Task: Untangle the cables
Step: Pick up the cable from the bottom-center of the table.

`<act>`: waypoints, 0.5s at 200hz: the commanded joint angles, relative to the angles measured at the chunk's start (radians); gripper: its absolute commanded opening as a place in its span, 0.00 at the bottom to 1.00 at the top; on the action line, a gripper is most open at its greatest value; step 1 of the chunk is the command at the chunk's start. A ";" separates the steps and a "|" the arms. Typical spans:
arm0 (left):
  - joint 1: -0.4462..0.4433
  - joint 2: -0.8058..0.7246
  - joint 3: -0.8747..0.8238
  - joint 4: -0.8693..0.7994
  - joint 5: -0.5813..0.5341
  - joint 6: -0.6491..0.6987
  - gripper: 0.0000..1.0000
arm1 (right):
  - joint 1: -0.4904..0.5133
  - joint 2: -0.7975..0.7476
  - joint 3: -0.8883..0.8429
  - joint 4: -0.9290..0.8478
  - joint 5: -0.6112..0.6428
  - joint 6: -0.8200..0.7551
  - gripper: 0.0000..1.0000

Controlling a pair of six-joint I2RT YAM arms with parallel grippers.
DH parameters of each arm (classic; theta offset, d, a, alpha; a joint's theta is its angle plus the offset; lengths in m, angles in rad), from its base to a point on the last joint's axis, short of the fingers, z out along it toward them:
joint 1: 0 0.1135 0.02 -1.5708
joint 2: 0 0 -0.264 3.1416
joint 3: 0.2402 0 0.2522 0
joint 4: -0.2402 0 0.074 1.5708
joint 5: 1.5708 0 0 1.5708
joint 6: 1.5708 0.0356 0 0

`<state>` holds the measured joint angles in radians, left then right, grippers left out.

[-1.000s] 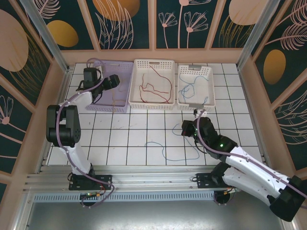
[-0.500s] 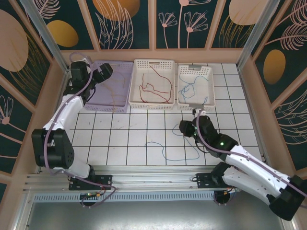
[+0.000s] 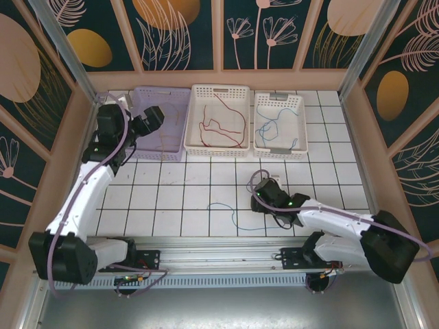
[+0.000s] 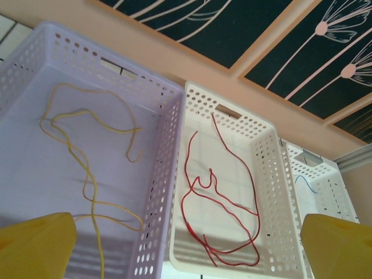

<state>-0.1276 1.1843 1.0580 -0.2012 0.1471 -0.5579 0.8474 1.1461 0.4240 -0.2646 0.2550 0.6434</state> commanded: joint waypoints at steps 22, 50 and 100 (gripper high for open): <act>0.001 -0.101 -0.126 0.008 -0.076 0.063 0.98 | 0.037 0.164 0.048 0.036 0.082 0.031 0.58; 0.000 -0.130 -0.190 0.047 -0.064 0.054 0.99 | 0.041 0.278 0.087 0.026 0.080 0.035 0.20; 0.001 -0.158 -0.204 0.048 -0.078 0.067 0.99 | 0.051 0.220 0.112 0.002 0.113 0.028 0.00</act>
<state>-0.1272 1.0519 0.8600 -0.1837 0.0856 -0.5159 0.9024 1.3754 0.5411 -0.2516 0.3592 0.6682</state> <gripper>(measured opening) 0.985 0.058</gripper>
